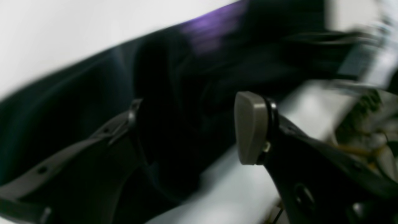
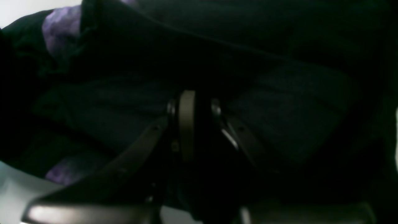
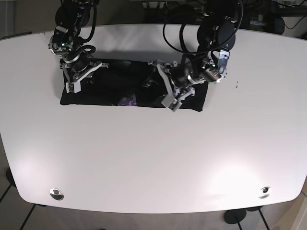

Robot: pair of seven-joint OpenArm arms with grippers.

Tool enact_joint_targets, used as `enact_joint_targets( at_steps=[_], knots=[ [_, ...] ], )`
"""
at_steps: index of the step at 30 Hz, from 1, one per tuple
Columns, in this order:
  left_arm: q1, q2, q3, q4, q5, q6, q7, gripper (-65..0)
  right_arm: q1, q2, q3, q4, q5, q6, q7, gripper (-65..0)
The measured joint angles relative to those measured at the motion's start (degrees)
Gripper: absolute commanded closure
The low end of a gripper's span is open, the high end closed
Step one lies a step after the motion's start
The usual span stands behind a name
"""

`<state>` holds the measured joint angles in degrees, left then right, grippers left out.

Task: Fold the T-shirt properly
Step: 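Fold the strip end with the left gripper toward the right gripper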

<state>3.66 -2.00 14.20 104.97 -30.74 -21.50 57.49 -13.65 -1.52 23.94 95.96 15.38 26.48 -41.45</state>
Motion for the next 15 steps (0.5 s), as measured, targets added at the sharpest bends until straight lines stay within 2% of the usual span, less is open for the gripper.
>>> enact_joint_targets(
  at_steps=[3, 6, 9, 10, 12, 14, 15],
  knots=[
    [0.0, 0.3, 1.8, 3.8, -0.5, -1.0, 0.0, -35.1, -0.2, 0.1, 0.0, 0.4, -0.2, 1.40, 0.2, -5.9],
    [-0.2, -1.4, -4.4, 4.5, -0.3, -0.9, 0.0, -35.0, -0.6, 0.0, 0.1, 4.6, -0.4, 3.30, -0.8, -6.2],
    [0.3, -3.5, -10.0, 4.5, -0.2, -0.8, 0.1, -27.1, -0.4, -0.2, 0.0, 10.8, -0.1, 3.58, -0.9, -8.4],
    [0.5, -4.5, -12.6, 4.5, -0.2, -2.0, 0.1, -21.9, -0.2, -1.0, 0.6, 13.4, -0.1, 3.56, -1.2, -15.4],
    [2.3, -6.3, -17.3, 4.3, -0.1, -7.0, -0.1, -10.6, 0.5, -2.7, 3.2, 17.3, 0.9, 3.63, -7.2, -35.8],
    [4.0, -7.0, -20.6, 2.9, 0.3, -11.0, 0.0, -3.1, 1.8, -2.7, 8.9, 17.6, 7.6, 3.61, -10.2, -48.2],
    [4.4, -7.3, -21.8, 1.6, 0.3, -12.8, 0.2, -2.9, 2.6, -2.6, 12.5, 17.2, 10.9, 3.56, -11.9, -53.1]
  ],
)
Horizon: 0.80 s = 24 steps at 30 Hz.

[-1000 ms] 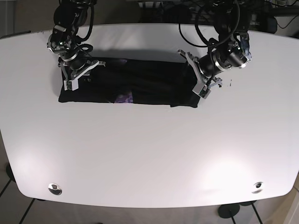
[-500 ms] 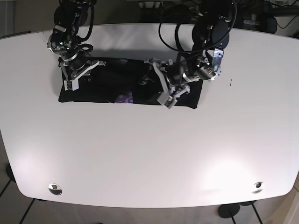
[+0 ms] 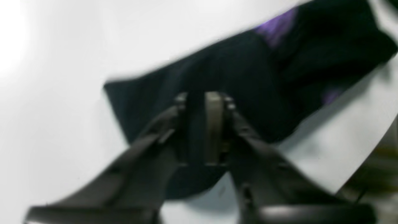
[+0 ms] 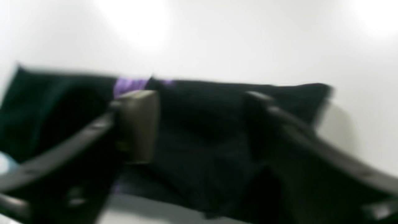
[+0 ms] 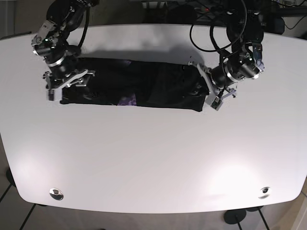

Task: Fold the T-shirt properly
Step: 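Fold the strip end with the left gripper toward the right gripper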

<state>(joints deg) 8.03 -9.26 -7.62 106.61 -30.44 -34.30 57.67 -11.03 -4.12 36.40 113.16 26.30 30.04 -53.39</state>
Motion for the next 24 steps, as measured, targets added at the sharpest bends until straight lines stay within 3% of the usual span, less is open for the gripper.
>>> enact_joint_targets(
  at_steps=[2, 5, 11, 16, 20, 22, 23, 24],
  knots=[
    [0.0, 0.1, -2.3, -2.9, -0.1, -2.2, -0.3, -2.8, 1.4, 0.6, 6.6, -2.4, 7.1, -0.31, -4.2, -60.6],
    [0.7, -0.2, -4.1, -8.2, -0.1, -2.7, -5.0, -2.8, 3.5, 2.4, 13.0, -7.9, 13.1, -0.44, -10.8, -62.0],
    [0.9, -1.2, -3.6, -15.5, -0.5, -3.3, -7.2, -2.8, 4.7, 6.5, 16.2, -18.8, 12.9, -0.66, -9.8, -62.0],
    [1.9, -1.4, -3.8, -12.7, -0.5, -3.2, -7.1, -2.8, 4.7, 5.6, 15.9, -24.3, 11.4, -0.11, -8.5, -62.0],
    [3.4, -1.1, -4.0, -7.8, -0.4, -3.3, -7.1, -2.8, 4.5, 3.5, 9.1, -22.8, 9.7, 0.37, -7.2, -61.8],
    [3.4, -1.1, -3.8, -8.0, -0.1, -3.2, -7.2, -2.8, 4.0, 1.7, 6.7, -22.2, 9.8, 0.24, -6.2, -54.5],
    [3.4, -1.1, -3.8, -8.6, -0.1, -3.2, -7.2, -2.8, 3.7, 0.9, 6.7, -22.1, 9.6, 0.17, -5.2, -47.2],
    [3.2, -1.0, -3.7, -10.2, -0.1, -3.2, -7.2, -2.9, 3.2, 0.8, 6.6, -22.1, 9.4, 0.00, -5.0, -33.9]
  ],
)
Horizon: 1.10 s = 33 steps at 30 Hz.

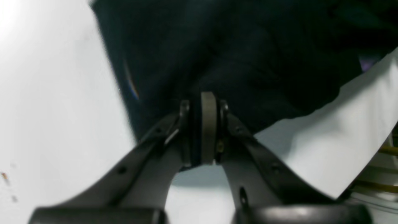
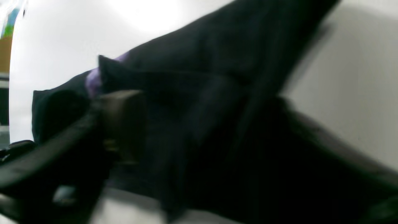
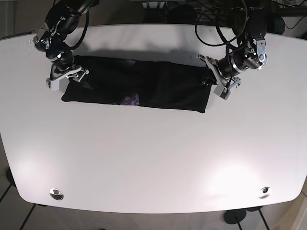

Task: Fold the T-shirt properly
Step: 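Fold the strip end with the left gripper toward the right gripper, then grasp the folded black bundle with both grippers and turn it over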

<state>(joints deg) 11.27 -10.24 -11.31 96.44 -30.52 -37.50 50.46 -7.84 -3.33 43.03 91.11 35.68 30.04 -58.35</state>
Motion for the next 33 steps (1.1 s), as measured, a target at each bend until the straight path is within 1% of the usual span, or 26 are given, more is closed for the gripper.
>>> enact_joint_targets(
  at_steps=[1, 2, 3, 4, 5, 6, 9, 11, 13, 15, 18, 20, 22, 24, 25, 26, 27, 28, 31, 33],
  knots=[
    [0.0, 0.0, 0.0, -1.4, 0.0, 0.1, -0.4, -2.9, -0.2, 0.0, 0.1, 0.0, -0.9, -0.02, -0.2, -24.3],
    [-0.1, 0.0, 0.0, -3.7, -0.2, 0.1, -0.9, -2.9, -0.2, 0.2, 0.1, -0.1, -1.1, -0.52, -0.5, -14.9],
    [-0.8, 0.0, 0.0, -8.3, -1.4, -0.3, -3.8, -2.9, -0.2, 0.5, 0.0, -0.1, -1.9, -0.59, -0.9, -2.4],
    [-1.6, -0.2, 0.3, -10.8, -2.6, -0.7, -5.4, -2.9, -0.1, 0.6, -0.2, 0.0, -2.0, -0.63, -0.8, -1.7],
    [-2.3, -0.3, 0.7, -12.2, -3.2, -0.9, -6.3, -2.9, -0.2, 1.2, -1.1, 0.9, -2.3, -0.61, -1.0, -3.0],
    [-2.6, -0.5, 0.9, -12.6, -3.0, -0.9, -6.4, -2.9, -0.3, 1.9, -2.2, 2.5, -2.5, -0.63, -1.6, -2.1],
    [-2.4, 0.1, 1.0, -12.6, -2.9, -0.9, -6.8, -2.9, -0.6, 2.4, -4.2, 11.1, -2.2, -0.59, -1.7, -1.7],
    [-1.5, 0.8, 1.3, -12.2, -3.1, -0.9, -6.9, -2.9, -2.1, 2.6, -7.3, 18.8, -2.2, -0.61, -1.4, -1.7],
    [-0.6, 2.0, 2.0, -10.4, -2.2, -0.2, -6.6, -3.1, -3.2, 2.6, -10.0, 22.7, -2.0, -0.59, -1.4, -1.7],
    [0.1, 3.5, 4.2, -8.2, -1.2, -0.1, -4.9, -3.1, -3.3, 2.8, -13.2, 23.7, -1.9, -0.63, -1.5, -1.7],
    [0.7, 6.5, 6.6, -6.7, -1.2, -0.1, -1.4, -3.1, -3.8, 2.8, -19.2, 23.7, -1.8, -0.63, -1.4, -1.7],
    [0.7, 8.5, 7.2, -6.5, -0.8, 0.0, -0.3, -3.1, -4.5, 2.8, -25.0, 23.7, -2.4, -0.81, -1.6, -1.7],
    [0.6, 9.5, 8.4, -6.6, -0.4, 0.2, -0.3, -3.1, -4.3, 1.9, -29.7, 23.7, -2.3, -0.79, -1.2, -1.7],
    [0.7, 9.9, 9.0, -6.6, -0.4, 0.2, 0.0, -3.1, -4.2, 0.8, -33.8, 23.7, -2.3, -0.87, 1.2, -1.7],
    [0.7, 9.8, 9.0, -6.6, -0.4, 0.2, 0.3, -3.1, -3.6, 0.8, -36.2, 23.4, -2.2, -1.16, 1.2, -1.7],
    [0.6, 9.6, 8.9, -6.5, -0.4, 0.2, 0.3, -3.1, -3.2, 0.8, -37.3, 22.9, -2.4, -2.47, 1.9, -1.7],
    [0.6, 9.5, 8.9, -6.5, -0.4, 0.2, 0.3, -3.1, -2.7, 0.8, -38.4, 22.3, -3.3, -3.87, 2.7, -1.7],
    [0.6, 9.4, 8.8, -6.5, -0.4, 0.2, 0.3, -3.1, -2.1, 1.2, -39.5, 21.9, -5.7, -4.13, 2.4, -1.7],
    [0.6, 9.4, 8.7, -6.5, -0.4, 0.2, 0.3, -3.1, -0.8, 1.1, -43.2, 21.6, -11.2, -4.11, 2.3, -1.9],
    [0.6, 9.4, 8.7, -6.6, -0.4, 0.2, 0.3, -3.1, 0.2, 1.0, -46.4, 21.0, -13.8, -4.09, 2.2, -1.9]
  ],
)
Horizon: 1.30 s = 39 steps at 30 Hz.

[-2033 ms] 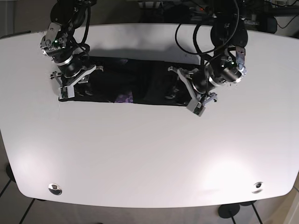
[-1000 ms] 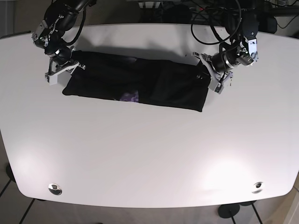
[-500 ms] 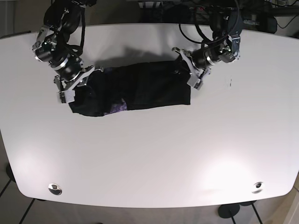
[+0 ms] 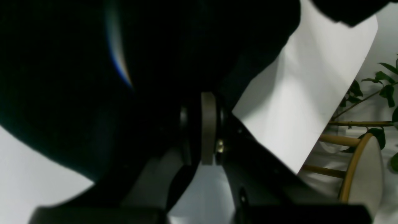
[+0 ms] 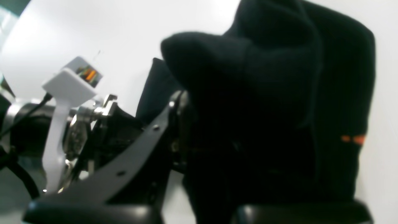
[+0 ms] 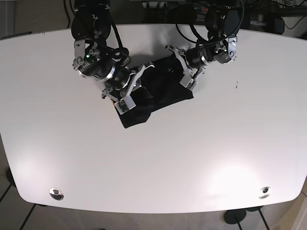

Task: Fold the T-shirt properly
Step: 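Grasp the folded black bundle with both grippers and turn it over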

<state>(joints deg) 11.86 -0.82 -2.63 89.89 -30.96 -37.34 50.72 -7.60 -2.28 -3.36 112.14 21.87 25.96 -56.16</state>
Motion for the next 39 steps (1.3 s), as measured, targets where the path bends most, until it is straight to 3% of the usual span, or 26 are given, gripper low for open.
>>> enact_joint_targets(
  at_steps=[2, 9, 12, 15, 18, 20, 21, 23, 26, 34, 39],
  knots=[
    [0.0, 0.0, 0.0, 0.0, 0.0, 0.0, 0.0, -3.1, 0.5, -0.1, -3.0, -0.1, -2.2, -0.02, 0.2, -1.9],
    [-1.1, 0.0, 0.0, 0.0, 0.1, 0.0, 0.3, -3.1, 2.8, -0.1, -8.4, -7.6, -2.6, -0.04, 0.2, -2.1],
    [-1.2, -0.2, 0.0, 0.0, 0.1, 0.0, 0.3, -3.1, 2.9, -0.1, -10.1, -10.5, -2.6, -0.09, 3.8, -3.5],
    [-1.2, -0.2, 0.0, 0.0, 0.1, 0.0, 0.3, -3.1, 4.3, -0.9, -10.5, -13.9, -3.1, -0.35, 3.6, -14.0],
    [-1.2, 0.0, -0.7, 0.1, 0.1, 0.0, 0.3, -3.1, 4.7, -2.0, -10.8, -14.3, -2.9, -0.20, 4.1, -30.1],
    [-0.6, 0.3, -6.0, 3.2, 0.1, 0.0, 0.3, -3.1, 4.6, -1.6, -10.9, -13.6, -2.8, -0.24, 4.0, -41.5],
    [-0.5, 0.0, -6.8, 5.0, 0.4, 0.0, 0.4, -3.1, 4.6, -1.5, -10.9, -12.9, -2.8, -0.24, 3.8, -43.0],
    [0.4, -0.3, -9.0, 9.5, 0.3, -0.1, 0.7, -3.1, 4.3, -1.7, -11.0, -10.7, -2.7, -0.24, 3.9, -43.1],
    [3.3, -1.5, -17.8, 15.6, -0.5, -0.4, 0.3, -3.1, 3.1, -1.7, -11.1, -7.6, -2.1, -0.02, 4.0, -43.3],
    [5.4, -9.3, -40.3, 16.5, 0.5, -2.4, 0.6, -3.1, 2.8, -1.6, -10.5, -5.6, -2.5, -0.07, 3.7, -43.0],
    [5.4, -12.6, -42.6, 13.9, 0.9, -2.4, 0.7, -3.1, 3.2, -2.0, -10.5, -5.9, -2.6, -0.07, 4.3, -42.8]
  ],
)
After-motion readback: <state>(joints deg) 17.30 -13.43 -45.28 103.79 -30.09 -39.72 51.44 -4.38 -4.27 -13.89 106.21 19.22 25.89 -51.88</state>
